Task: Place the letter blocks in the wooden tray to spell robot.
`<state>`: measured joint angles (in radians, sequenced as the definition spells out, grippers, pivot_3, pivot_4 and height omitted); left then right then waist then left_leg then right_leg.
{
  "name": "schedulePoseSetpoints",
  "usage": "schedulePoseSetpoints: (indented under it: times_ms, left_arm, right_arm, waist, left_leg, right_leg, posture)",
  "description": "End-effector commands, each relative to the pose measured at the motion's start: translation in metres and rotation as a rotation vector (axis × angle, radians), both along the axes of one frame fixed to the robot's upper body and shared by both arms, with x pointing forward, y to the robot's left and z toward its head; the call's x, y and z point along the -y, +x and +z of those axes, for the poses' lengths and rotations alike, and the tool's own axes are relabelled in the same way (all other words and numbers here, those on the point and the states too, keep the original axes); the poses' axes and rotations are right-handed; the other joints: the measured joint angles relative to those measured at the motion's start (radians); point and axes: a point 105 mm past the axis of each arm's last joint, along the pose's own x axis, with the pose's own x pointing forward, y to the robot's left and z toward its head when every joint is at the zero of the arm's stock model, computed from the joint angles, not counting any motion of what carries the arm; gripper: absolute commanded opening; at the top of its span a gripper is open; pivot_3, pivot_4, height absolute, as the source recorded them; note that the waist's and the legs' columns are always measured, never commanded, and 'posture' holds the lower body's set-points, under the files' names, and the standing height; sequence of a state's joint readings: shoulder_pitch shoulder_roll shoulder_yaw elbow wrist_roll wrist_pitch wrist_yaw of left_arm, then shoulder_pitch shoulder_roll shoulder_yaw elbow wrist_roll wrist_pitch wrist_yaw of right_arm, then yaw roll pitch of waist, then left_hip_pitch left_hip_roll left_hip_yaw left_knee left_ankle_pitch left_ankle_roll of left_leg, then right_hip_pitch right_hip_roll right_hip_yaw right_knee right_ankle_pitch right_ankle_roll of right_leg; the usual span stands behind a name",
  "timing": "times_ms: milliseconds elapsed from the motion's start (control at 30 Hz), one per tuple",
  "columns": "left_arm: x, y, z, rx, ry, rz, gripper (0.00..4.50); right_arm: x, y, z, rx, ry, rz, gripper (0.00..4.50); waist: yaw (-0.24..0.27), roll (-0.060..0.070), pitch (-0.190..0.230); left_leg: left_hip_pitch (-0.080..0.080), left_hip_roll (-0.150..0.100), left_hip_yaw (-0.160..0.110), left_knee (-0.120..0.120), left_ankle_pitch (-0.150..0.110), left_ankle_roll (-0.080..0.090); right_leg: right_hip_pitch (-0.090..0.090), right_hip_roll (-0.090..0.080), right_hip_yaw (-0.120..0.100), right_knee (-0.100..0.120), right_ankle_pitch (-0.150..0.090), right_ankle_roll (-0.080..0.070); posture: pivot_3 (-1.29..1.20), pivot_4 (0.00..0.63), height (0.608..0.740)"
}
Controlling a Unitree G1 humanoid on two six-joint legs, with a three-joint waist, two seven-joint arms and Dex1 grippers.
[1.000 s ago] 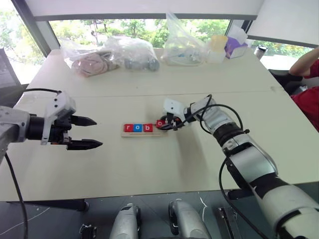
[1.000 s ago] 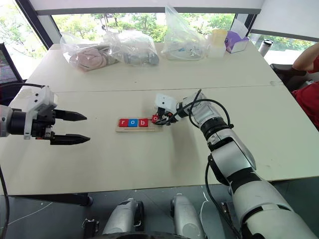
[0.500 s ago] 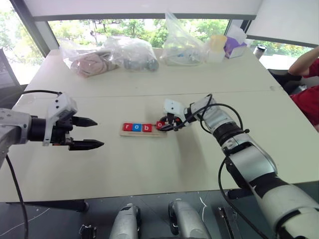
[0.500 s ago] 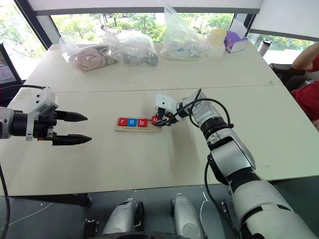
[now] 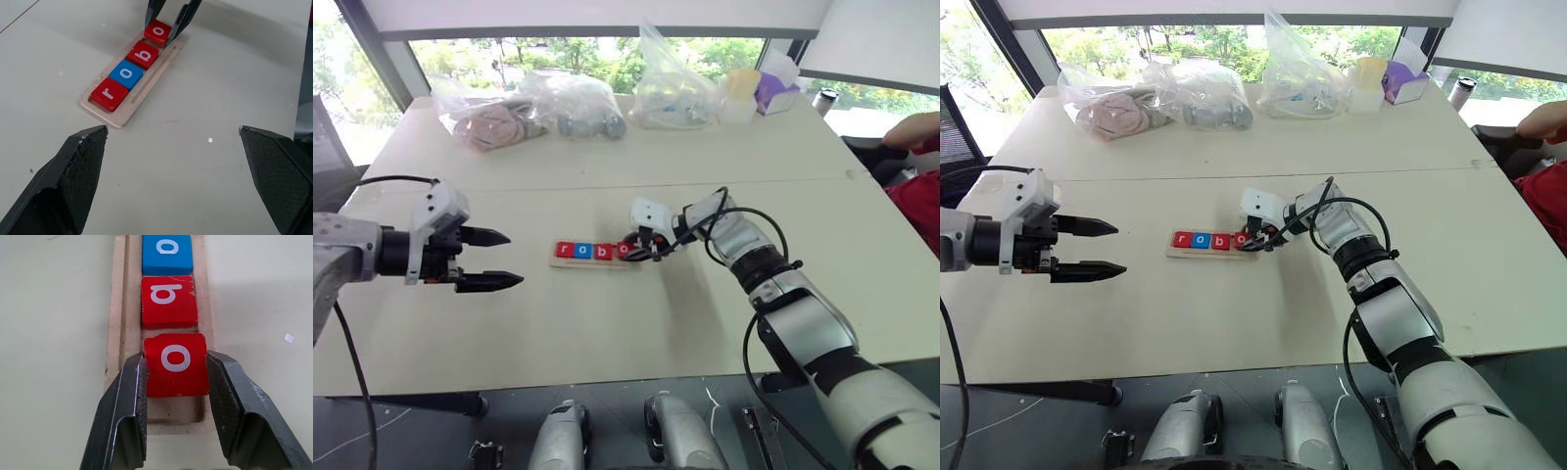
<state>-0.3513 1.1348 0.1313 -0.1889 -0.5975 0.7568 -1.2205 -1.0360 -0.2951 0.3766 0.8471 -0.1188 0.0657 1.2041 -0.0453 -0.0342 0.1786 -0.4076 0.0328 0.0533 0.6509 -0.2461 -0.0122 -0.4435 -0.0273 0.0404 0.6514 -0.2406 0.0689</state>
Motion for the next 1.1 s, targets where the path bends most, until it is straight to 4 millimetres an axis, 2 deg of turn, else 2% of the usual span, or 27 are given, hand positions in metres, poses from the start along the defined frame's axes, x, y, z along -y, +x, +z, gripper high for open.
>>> schedulePoseSetpoints:
  times_ms: [33, 200, 567, 1100]
  left_arm:
    - [0.001, 0.002, 0.006, 0.03, 0.004, -0.005, 4.5]
    - [0.003, 0.002, 0.005, 0.03, -0.002, -0.006, 4.5]
    - [0.003, 0.004, 0.002, 0.03, -0.013, 0.008, 4.5]
    - [0.003, 0.009, -0.001, 0.041, -0.021, 0.019, 4.5]
  right_arm:
    - [-0.002, 0.0, 0.005, 0.021, 0.001, 0.005, 1.15]
    - [-0.002, 0.003, 0.002, 0.019, -0.004, -0.015, 1.15]
    - [-0.021, -0.003, 0.004, 0.019, 0.011, 0.026, 1.15]
    - [-0.028, -0.004, 0.003, 0.008, 0.011, 0.024, 1.15]
  waist:
    - [0.0, 0.0, 0.0]
    - [0.0, 0.0, 0.0]
    - [-0.003, 0.0, 0.0]
    - [-0.004, 0.0, 0.0]
  left_leg:
    - [0.0, 0.0, 0.0, 0.0, 0.0, 0.0]
    - [0.0, 0.0, 0.0, 0.0, 0.0, 0.0]
    - [0.001, 0.0, 0.0, 0.0, 0.0, 0.0]
    - [0.001, 0.0, 0.0, 0.0, 0.0, 0.0]
  right_leg:
    - [0.0, 0.0, 0.0, 0.0, 0.0, 0.0]
    - [0.0, 0.0, 0.0, 0.0, 0.0, 0.0]
    - [0.0, 0.001, 0.0, 0.001, 0.0, 0.0]
    - [0.0, 0.0, 0.0, 0.001, 0.0, 0.0]
  posture:
    - [0.0, 0.15, 0.74]
    - [0.0, 0.15, 0.74]
    - [0.0, 0.15, 0.74]
    - [0.0, 0.15, 0.74]
